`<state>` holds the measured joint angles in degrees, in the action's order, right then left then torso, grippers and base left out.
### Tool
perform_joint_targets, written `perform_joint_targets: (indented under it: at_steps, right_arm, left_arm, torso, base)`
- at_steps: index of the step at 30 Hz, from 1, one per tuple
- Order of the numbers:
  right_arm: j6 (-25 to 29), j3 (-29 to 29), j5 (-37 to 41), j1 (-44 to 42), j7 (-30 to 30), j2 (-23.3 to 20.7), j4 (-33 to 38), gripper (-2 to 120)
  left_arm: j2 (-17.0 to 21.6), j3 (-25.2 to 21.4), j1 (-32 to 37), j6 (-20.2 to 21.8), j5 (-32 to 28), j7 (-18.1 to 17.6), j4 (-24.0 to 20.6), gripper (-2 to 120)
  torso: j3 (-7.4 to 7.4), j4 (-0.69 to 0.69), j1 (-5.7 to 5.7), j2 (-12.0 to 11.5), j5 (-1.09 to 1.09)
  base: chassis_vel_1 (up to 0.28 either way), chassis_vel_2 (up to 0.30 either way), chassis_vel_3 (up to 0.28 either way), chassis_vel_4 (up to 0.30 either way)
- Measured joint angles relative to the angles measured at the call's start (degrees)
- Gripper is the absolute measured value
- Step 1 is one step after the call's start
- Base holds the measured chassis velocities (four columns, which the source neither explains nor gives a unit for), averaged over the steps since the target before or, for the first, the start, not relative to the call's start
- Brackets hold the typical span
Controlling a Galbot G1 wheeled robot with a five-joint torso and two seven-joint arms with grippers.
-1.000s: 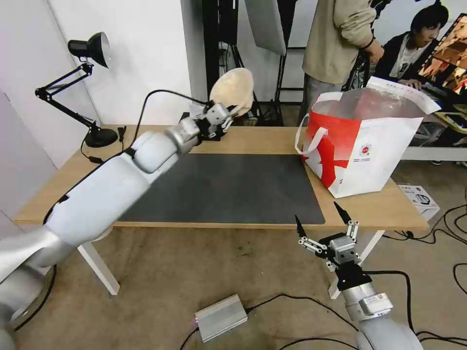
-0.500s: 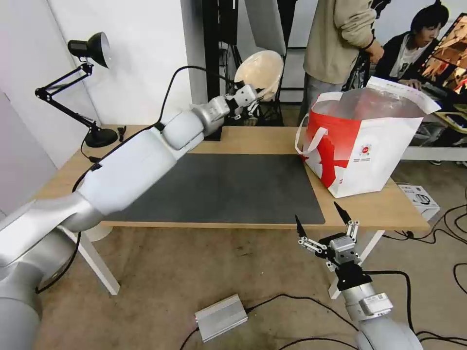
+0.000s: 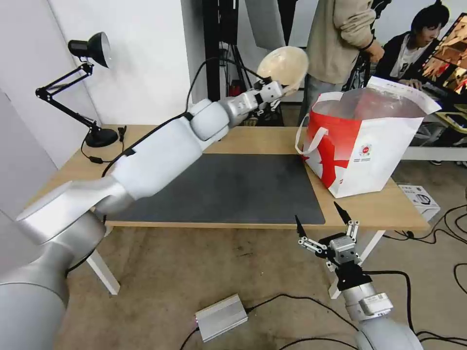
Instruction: Pick up the trash from the table and place it into the takeout bag.
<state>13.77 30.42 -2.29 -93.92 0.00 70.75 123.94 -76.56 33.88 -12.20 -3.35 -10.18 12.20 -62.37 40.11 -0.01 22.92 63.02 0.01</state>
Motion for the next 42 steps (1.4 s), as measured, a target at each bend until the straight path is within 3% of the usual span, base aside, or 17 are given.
perform_joint_targets:
  at_steps: [5,15,26,42]
  right_arm:
    - [0.0,0.0,0.0,0.0,0.0,0.0,0.0,100]
    - [0.0,0.0,0.0,0.0,0.0,0.0,0.0,100]
    - [0.0,0.0,0.0,0.01,0.0,0.0,0.0,100]
    - [0.0,0.0,0.0,0.0,0.0,0.0,0.0,100]
  left_arm:
    - [-2.99,0.93,-0.81,-0.98,1.95,0.12,3.2,1]
    - [-5.19,1.82,-1.28,-1.3,4.05,0.12,5.72,1]
    - [-12.23,1.7,-3.29,-2.9,10.59,1.71,12.65,1]
    - [-14.9,2.52,-3.91,-3.0,13.29,1.73,15.98,1]
  torso:
    - [0.0,0.01,0.0,0.0,-0.01]
    - [0.0,0.03,0.0,0.0,-0.01]
    - [0.0,0.0,0.0,0.0,0.0]
    - [0.0,0.01,0.0,0.0,-0.01]
  base:
    - [0.0,0.0,0.0,0.0]
    - [0.0,0.0,0.0,0.0]
    - [0.0,0.0,0.0,0.0]
    - [0.0,0.0,0.0,0.0]
